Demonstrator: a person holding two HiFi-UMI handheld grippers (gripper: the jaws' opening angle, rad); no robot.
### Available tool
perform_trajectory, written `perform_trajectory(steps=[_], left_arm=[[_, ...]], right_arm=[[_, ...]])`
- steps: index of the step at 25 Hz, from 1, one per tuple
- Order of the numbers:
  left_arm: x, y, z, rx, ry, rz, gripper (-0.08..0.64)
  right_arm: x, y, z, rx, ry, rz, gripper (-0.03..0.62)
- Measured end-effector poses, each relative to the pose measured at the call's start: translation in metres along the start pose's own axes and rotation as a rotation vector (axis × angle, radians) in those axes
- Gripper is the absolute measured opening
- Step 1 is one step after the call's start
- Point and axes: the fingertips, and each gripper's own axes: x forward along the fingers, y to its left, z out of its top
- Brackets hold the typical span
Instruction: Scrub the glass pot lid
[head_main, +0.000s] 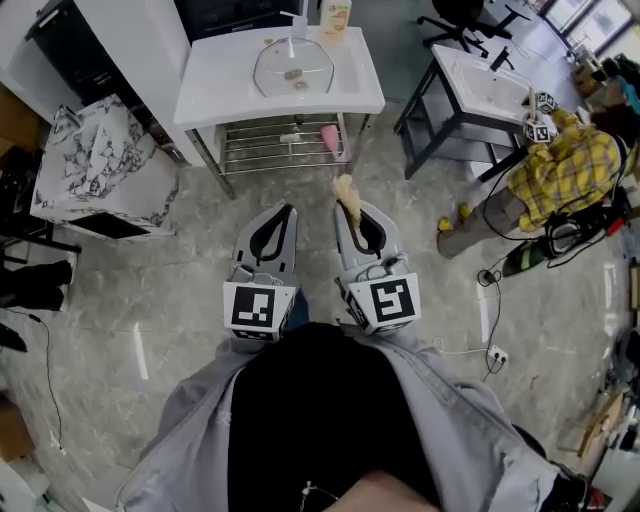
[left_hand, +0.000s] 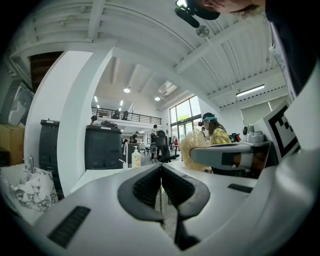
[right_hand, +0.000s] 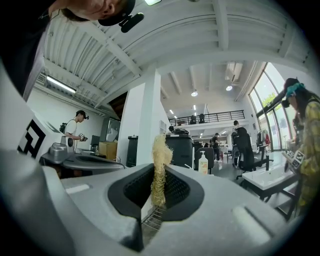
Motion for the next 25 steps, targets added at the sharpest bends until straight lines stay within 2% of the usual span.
perform_trajectory(steps=[3, 6, 10, 13, 20, 25], left_arm=[[0.04, 0.034, 0.005, 0.007, -0.012, -0.003, 0.006], [0.079, 0.069, 0.018, 0.015, -0.03, -0.006, 0.006], [0.117, 0.114, 0.019, 0.014, -0.02, -0.017, 0.006], [0.146, 0.143, 0.017, 0.014, -0.013, -0.021, 0.006], [0.193, 0.174, 0.018, 0.02, -0.006, -0.062, 0.006], [0.21, 0.189, 0.016, 0.022, -0.01, -0.051, 0.006]], right_arm=[[0.051, -0.014, 0.002, -0.012, 0.015, 0.009, 0.029], [0.104, -0.026, 0.012, 0.018, -0.02, 0.007, 0.029], [0.159, -0.035, 0.011, -0.033, -0.011, 0.027, 0.029], [0.195, -0.047, 0.008, -0.028, -0.005, 0.018, 0.029], [0.24, -0.081, 0.01, -0.017, -0.027, -0.055, 0.029], [0.257, -0.097, 0.011, 0.003, -0.037, -0.077, 0.029]])
